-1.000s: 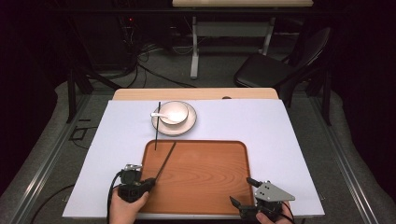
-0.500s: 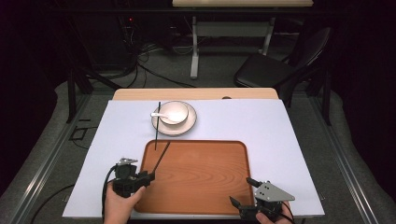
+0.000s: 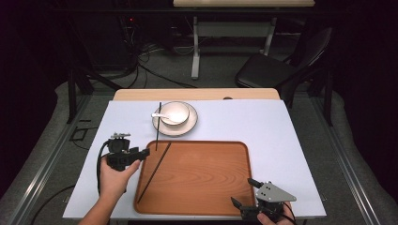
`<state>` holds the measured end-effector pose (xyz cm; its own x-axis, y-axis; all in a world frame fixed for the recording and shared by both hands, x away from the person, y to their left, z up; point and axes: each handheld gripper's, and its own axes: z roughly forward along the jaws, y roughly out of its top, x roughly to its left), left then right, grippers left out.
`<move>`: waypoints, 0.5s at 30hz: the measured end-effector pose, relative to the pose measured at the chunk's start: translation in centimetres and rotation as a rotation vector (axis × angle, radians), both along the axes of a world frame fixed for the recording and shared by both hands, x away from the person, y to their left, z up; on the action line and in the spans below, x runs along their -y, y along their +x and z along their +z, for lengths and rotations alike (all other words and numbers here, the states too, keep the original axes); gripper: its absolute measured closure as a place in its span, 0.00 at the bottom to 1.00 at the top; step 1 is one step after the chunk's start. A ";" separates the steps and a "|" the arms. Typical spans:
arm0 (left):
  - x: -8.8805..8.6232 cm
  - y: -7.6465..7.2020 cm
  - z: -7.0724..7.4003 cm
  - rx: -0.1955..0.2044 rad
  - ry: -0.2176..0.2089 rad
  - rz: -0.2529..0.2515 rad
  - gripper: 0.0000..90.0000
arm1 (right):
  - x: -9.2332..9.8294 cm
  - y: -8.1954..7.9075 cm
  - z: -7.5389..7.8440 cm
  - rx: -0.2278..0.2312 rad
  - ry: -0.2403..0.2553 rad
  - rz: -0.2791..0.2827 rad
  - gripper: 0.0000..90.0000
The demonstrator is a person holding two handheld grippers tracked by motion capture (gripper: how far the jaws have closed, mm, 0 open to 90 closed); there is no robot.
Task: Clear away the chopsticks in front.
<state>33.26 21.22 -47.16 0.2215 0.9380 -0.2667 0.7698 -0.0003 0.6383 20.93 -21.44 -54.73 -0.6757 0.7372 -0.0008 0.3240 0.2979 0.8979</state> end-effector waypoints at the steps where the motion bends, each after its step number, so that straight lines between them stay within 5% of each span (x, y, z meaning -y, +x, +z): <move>1: -0.2 0.9 0.3 -0.006 -0.009 0.005 0.56 | 0.0 0.0 0.0 0.000 0.001 0.001 0.16; 7: -0.5 2.6 0.6 -0.014 0.008 0.025 0.56 | 0.0 0.0 0.0 -0.001 0.000 0.000 0.16; 15: 0.4 5.7 0.3 -0.099 0.020 0.008 0.58 | -0.1 0.0 0.0 -0.006 -0.001 0.004 0.16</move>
<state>39.00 20.85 -46.82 0.1872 0.9449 -0.2685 0.8290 -0.0053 0.5592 20.96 -21.38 -54.76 -0.6786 0.7345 0.0021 0.3279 0.3004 0.8957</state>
